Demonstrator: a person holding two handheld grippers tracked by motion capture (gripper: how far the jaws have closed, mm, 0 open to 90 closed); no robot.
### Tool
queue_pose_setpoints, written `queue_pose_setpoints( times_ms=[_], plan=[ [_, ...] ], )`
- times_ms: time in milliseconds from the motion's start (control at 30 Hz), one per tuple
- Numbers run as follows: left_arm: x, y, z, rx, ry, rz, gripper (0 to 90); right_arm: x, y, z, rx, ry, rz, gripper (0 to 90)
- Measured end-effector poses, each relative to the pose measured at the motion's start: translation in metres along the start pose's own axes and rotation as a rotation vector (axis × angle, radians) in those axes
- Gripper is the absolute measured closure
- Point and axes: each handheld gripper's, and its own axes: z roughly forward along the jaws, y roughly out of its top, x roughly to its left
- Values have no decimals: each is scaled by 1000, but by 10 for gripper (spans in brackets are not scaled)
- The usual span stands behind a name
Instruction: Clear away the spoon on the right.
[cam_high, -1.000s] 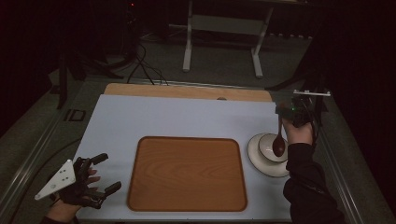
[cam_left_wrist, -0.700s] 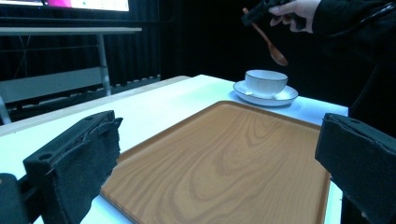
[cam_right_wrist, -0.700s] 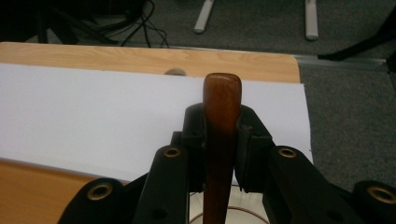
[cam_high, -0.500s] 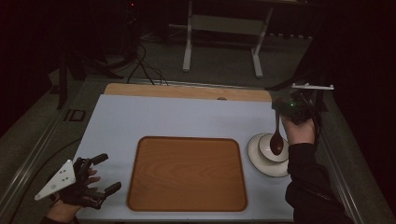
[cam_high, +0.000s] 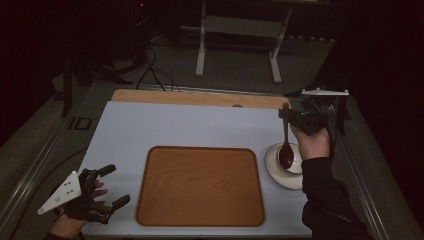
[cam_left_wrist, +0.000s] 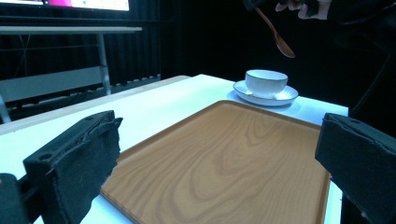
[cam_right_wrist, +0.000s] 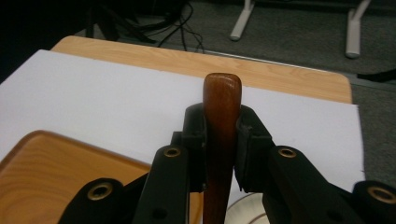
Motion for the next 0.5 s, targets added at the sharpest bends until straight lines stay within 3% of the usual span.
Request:
queue_pose_setpoints(
  times_ms=[500],
  plan=[
    [0,0,0,1,4,5,0,39,-21,10,-12,108,16,764]
  ],
)
